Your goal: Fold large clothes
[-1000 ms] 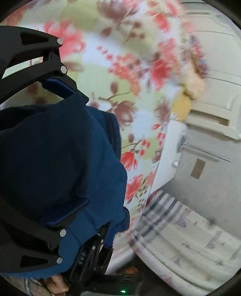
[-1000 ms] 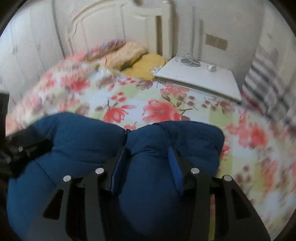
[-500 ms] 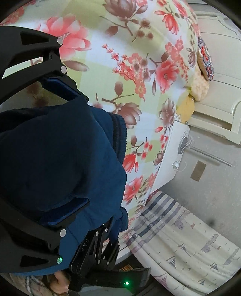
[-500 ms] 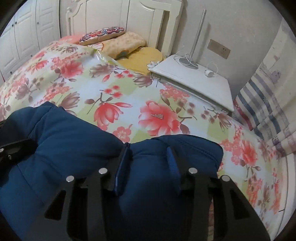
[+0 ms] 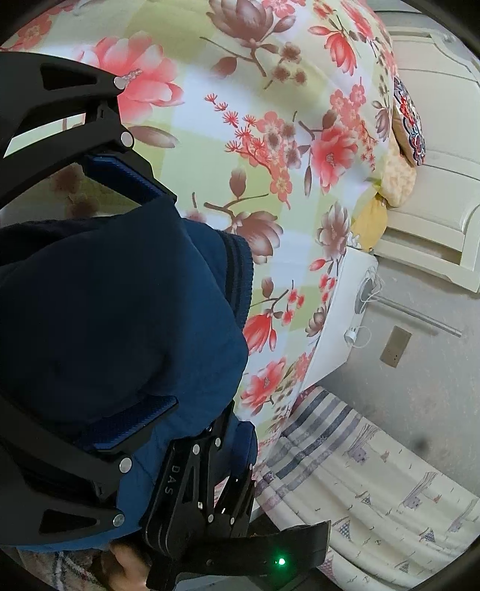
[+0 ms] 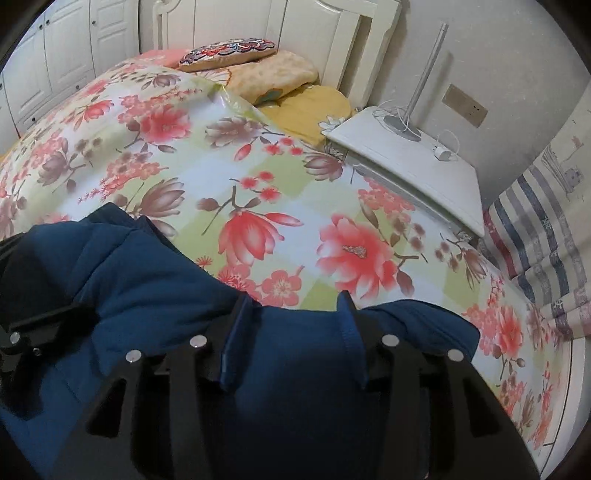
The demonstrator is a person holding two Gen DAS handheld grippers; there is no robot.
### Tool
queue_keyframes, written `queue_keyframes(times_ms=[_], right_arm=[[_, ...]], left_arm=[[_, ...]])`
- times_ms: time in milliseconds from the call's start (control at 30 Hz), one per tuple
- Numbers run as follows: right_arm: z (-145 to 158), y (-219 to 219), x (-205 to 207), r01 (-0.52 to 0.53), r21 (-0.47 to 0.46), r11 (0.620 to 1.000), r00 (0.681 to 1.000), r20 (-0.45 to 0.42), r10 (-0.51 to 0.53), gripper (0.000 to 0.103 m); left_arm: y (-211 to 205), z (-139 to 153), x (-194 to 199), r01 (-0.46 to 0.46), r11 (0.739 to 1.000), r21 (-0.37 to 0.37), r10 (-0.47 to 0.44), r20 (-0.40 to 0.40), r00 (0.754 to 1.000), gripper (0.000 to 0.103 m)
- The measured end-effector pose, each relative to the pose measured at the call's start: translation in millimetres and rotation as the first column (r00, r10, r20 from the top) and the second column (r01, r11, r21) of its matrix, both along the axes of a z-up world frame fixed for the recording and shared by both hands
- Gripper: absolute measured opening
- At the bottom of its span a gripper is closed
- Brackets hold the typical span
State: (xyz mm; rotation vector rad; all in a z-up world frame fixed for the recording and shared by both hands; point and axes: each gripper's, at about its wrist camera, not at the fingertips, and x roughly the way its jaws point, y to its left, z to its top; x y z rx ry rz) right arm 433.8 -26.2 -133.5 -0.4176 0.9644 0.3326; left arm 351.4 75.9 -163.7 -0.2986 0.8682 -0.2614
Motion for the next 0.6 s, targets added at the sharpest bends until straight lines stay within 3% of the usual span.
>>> queue_keyframes(times_ms=[167,333,367,400,467,533,600], right_arm=[[-7,1,9,0.0,0.028,1.0,1.0,-0.011,0.0,0.047],[0,0,-2,0.016,0.017,1.0,0.999,0.036,-0.017,0.047],[7,-3,-9,0.026,0.022,0.999,0.999,0.041,-0.027,0.052],[17,-7,-19,0.049,0.035,0.998,0.997,0.052,-0.051,0.072],[44,-29,-54,0.099,0.132,0.986,0.991,0.073,-0.109,0.099],[61,-58,-95,0.096,0.274,0.957,0.993,0.034,-0.11,0.1],[65,-88,-133,0.122,0.36,0.925,0.991,0.005,-0.133,0.1]], left_arm=[[3,-2,-4,-0.06,0.998,0.008,0.059,0.004,0.998,0.099],[14,-10,3,-0.017,0.995,-0.102,0.013,-0.045,0.999,0.099],[15,-11,3,-0.01,0.993,-0.121,0.004,-0.05,0.999,0.099],[19,-12,4,0.006,0.989,-0.151,-0.015,-0.059,0.998,0.099],[22,-10,1,0.035,0.987,-0.157,-0.047,-0.075,0.996,0.099],[28,-4,-8,0.035,0.987,-0.158,-0.049,-0.085,0.995,0.099],[40,3,-23,0.03,0.972,-0.233,-0.056,-0.105,0.993,0.099]])
